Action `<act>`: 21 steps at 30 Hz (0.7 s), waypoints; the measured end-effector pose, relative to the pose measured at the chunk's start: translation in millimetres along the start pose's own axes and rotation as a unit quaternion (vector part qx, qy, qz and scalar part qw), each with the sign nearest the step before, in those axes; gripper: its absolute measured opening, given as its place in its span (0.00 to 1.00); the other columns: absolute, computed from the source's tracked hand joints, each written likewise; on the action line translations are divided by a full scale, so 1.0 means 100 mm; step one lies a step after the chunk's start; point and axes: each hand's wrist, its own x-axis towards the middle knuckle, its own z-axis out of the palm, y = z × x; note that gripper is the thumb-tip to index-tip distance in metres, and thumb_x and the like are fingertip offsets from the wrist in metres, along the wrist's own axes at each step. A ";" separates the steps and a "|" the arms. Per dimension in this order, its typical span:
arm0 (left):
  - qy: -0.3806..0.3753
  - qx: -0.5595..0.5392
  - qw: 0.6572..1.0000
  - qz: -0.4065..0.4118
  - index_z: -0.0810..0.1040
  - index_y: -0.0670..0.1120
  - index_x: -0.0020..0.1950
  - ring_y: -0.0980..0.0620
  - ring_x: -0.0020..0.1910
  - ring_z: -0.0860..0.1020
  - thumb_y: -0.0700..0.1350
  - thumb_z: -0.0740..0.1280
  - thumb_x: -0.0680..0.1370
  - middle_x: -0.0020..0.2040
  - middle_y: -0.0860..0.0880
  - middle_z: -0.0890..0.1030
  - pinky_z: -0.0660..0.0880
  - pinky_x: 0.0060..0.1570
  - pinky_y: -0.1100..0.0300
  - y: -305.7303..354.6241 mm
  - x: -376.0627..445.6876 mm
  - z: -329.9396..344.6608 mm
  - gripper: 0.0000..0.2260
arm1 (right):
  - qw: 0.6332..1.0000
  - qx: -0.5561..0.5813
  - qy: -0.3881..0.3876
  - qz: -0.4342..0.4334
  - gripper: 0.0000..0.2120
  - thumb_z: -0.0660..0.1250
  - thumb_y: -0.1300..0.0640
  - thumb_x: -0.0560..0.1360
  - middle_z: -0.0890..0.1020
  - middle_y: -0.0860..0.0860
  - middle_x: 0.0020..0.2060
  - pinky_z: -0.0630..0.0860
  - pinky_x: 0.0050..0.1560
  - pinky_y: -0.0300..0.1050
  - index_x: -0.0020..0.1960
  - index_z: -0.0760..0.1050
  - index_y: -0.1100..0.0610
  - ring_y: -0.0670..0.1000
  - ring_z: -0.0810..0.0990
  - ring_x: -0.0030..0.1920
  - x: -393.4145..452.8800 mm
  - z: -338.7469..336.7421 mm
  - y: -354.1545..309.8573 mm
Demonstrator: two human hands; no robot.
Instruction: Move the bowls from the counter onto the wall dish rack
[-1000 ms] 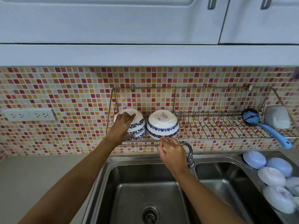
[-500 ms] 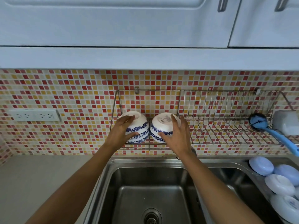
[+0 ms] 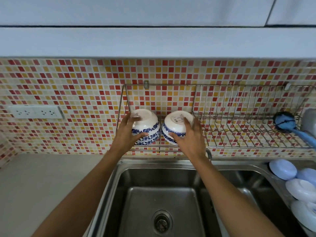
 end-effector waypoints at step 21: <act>-0.014 0.155 0.987 -0.025 0.39 0.47 0.76 0.47 0.77 0.47 0.60 0.38 0.79 0.78 0.45 0.45 0.46 0.75 0.50 0.08 -0.53 0.15 0.29 | 0.999 -0.030 -0.013 -0.038 0.36 0.58 0.39 0.77 0.57 0.60 0.76 0.54 0.75 0.54 0.77 0.54 0.58 0.60 0.53 0.77 -0.22 -0.13 -0.11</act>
